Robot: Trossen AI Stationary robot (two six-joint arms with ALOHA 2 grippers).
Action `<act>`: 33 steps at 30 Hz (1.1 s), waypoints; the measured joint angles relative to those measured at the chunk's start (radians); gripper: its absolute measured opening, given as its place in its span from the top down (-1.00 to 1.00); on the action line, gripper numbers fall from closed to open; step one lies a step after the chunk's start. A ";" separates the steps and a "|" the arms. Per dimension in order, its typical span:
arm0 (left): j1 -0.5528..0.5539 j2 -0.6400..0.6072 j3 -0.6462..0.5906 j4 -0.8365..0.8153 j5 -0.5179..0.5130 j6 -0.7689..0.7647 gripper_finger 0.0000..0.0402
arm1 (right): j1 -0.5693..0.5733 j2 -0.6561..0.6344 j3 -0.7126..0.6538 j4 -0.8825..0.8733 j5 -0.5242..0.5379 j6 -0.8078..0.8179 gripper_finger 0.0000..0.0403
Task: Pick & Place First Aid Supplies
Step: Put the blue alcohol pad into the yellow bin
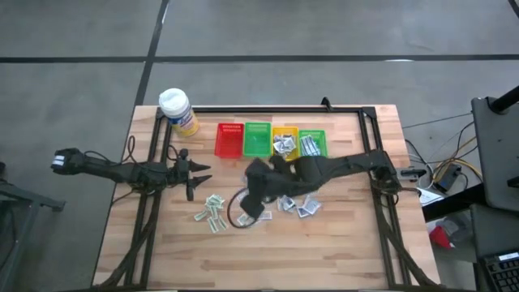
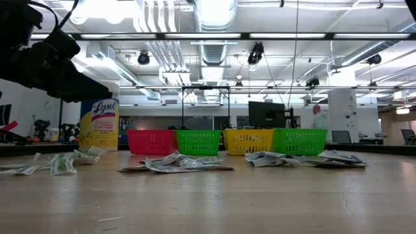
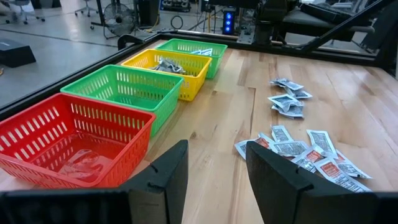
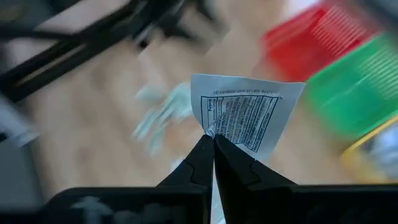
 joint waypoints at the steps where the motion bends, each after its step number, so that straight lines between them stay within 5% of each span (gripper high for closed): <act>1: 0.000 0.000 0.000 0.000 0.000 0.000 0.21 | -0.011 0.000 0.009 0.001 0.049 -0.033 0.96; 8: 0.000 0.000 0.000 0.001 0.000 0.000 0.21 | -0.093 -0.006 0.015 -0.009 0.265 -0.195 0.96; 16: 0.000 0.000 0.000 0.001 0.000 0.000 0.21 | -0.225 -0.005 -0.034 -0.058 0.285 -0.304 0.96; 25: 0.000 0.000 0.000 0.002 0.000 0.000 0.21 | -0.378 0.005 -0.141 -0.293 0.259 -0.312 0.96; 33: 0.000 0.000 0.000 0.006 0.000 0.000 0.21 | -0.489 0.005 -0.299 -0.219 0.027 -0.509 0.96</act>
